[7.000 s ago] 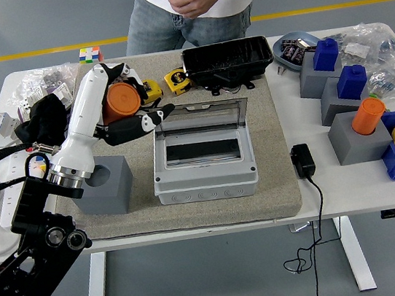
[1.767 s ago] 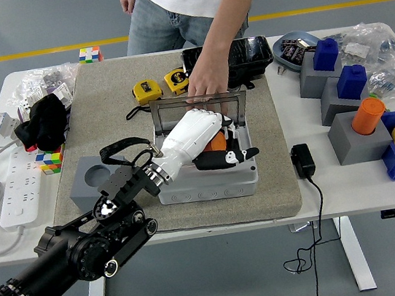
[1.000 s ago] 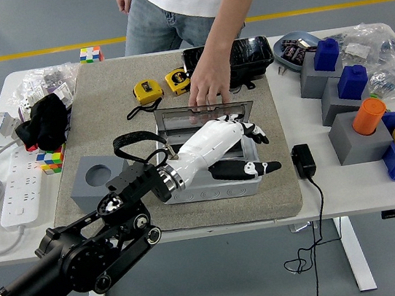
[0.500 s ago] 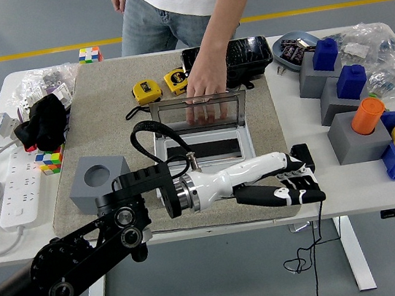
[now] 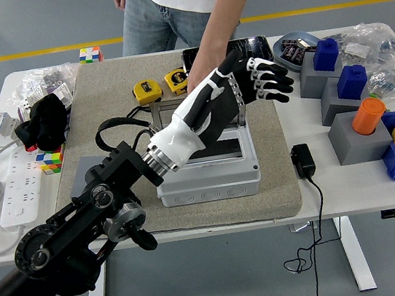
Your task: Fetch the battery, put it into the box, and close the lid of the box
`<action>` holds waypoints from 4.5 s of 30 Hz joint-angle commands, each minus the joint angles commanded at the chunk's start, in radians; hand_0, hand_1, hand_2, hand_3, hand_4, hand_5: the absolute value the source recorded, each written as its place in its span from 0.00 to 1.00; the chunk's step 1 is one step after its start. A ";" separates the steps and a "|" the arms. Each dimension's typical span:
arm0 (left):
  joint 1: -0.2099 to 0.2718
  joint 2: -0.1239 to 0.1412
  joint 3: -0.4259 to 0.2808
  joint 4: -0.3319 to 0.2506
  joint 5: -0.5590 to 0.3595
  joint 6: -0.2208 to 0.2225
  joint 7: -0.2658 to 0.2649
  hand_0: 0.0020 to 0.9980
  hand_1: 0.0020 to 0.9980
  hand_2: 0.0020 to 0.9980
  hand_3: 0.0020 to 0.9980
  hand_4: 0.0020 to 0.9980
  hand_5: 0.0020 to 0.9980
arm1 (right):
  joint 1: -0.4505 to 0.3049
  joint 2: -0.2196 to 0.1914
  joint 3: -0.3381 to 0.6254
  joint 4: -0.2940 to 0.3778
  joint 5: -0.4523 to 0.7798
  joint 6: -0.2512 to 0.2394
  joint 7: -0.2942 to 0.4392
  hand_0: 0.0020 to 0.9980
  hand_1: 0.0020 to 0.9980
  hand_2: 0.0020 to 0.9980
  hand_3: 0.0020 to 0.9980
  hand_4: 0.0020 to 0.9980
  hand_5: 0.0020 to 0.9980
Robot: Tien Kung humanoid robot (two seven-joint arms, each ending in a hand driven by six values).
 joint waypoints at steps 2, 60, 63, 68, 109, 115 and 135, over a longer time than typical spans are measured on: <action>-0.003 0.005 -0.020 0.005 0.085 0.044 0.004 0.82 0.86 0.80 0.75 1.00 1.00 | 0.000 0.000 0.000 0.000 0.001 0.000 0.001 0.79 0.74 0.75 0.79 1.00 1.00; -0.061 0.107 -0.090 0.088 1.294 -0.169 0.292 1.00 0.96 0.80 0.57 1.00 1.00 | 0.002 0.000 0.021 0.000 -0.013 -0.002 -0.004 0.79 0.74 0.75 0.79 1.00 1.00; -0.055 0.110 -0.078 0.077 1.263 -0.167 0.288 1.00 0.95 0.79 0.54 1.00 1.00 | 0.001 -0.001 0.020 0.000 -0.013 -0.002 -0.005 0.79 0.74 0.75 0.79 1.00 1.00; -0.048 0.115 -0.057 0.054 1.200 -0.165 0.278 1.00 0.94 0.79 0.53 1.00 1.00 | 0.001 -0.002 0.016 0.000 -0.010 -0.002 -0.006 0.79 0.74 0.75 0.79 1.00 1.00; -0.049 0.099 -0.099 0.056 1.120 -0.025 0.171 0.98 0.95 0.89 0.90 1.00 1.00 | -0.003 0.000 0.020 0.000 -0.014 -0.002 -0.011 0.79 0.74 0.75 0.79 1.00 1.00; -0.054 0.095 -0.120 0.123 1.138 -0.064 0.190 0.99 0.95 0.88 0.89 1.00 1.00 | 0.000 -0.001 0.012 0.000 -0.006 -0.003 -0.008 0.79 0.74 0.75 0.79 1.00 1.00; -0.043 0.121 -0.077 0.130 1.151 -0.136 0.225 1.00 0.91 0.82 0.84 1.00 1.00 | 0.007 0.000 0.019 0.000 -0.004 -0.002 -0.005 0.79 0.74 0.75 0.79 1.00 1.00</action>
